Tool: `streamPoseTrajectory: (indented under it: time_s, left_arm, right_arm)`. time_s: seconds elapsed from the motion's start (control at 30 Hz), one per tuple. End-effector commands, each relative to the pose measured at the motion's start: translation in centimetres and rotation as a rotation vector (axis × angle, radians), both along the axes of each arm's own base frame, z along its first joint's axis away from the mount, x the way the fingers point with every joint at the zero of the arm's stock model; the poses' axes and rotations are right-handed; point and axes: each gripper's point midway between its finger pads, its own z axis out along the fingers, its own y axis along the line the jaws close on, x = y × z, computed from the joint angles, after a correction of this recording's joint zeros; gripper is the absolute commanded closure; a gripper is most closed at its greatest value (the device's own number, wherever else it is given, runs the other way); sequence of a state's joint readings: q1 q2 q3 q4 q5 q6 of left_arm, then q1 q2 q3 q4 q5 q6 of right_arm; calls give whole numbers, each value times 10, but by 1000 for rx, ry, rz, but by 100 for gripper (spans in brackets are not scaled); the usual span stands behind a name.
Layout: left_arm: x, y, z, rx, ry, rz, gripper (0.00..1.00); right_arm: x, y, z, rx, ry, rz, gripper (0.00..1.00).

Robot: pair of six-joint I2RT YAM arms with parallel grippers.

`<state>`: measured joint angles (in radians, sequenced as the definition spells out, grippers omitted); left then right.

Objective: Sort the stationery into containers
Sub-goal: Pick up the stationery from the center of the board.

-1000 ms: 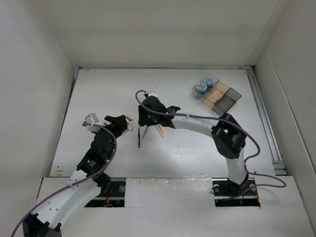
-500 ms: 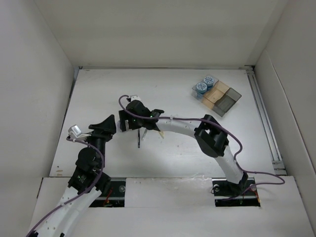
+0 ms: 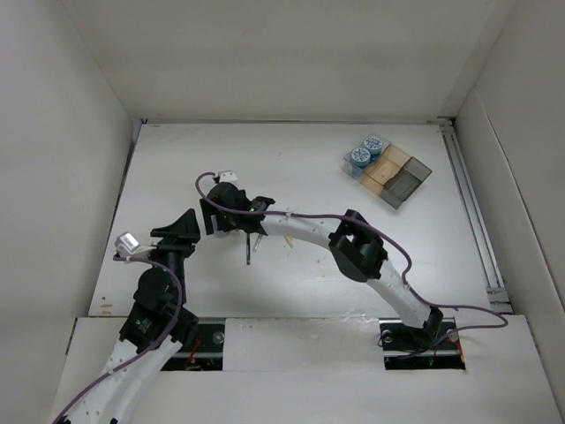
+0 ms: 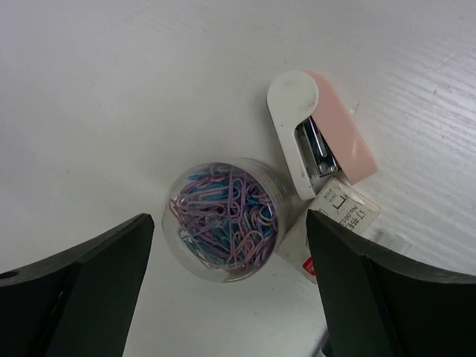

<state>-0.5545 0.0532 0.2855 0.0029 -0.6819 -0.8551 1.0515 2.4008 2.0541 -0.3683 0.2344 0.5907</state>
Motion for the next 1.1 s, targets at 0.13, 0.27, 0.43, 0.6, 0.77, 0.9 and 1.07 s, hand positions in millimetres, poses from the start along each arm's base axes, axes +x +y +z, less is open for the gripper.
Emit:
streamPoseTrajectory:
  time_s: [0.13, 0.27, 0.43, 0.6, 0.77, 0.9, 1.07]
  left_arm:
    - [-7, 14, 10, -73, -45, 54, 32]
    - [-7, 14, 8, -68, -38, 54, 32]
    - [-7, 12, 8, -67, -38, 45, 32]
    - [-7, 12, 6, -62, -30, 45, 32]
    - [-2, 1, 7, -12, -25, 0, 32]
    - [10, -13, -7, 59, 53, -42, 32]
    - [28, -46, -18, 165, 129, -162, 32]
  right_arm:
    - [-4, 11, 9, -19, -37, 1, 19]
    - [-8, 14, 17, 0, -54, 3, 35]
    - [-12, 24, 52, 88, -84, 13, 49]
    - [-12, 15, 105, 176, -129, -19, 51]
    - [7, -18, 161, 242, -204, -106, 51]
    - [60, -91, 167, 206, -230, -280, 51]
    - [115, -215, 185, 218, -245, -563, 51]
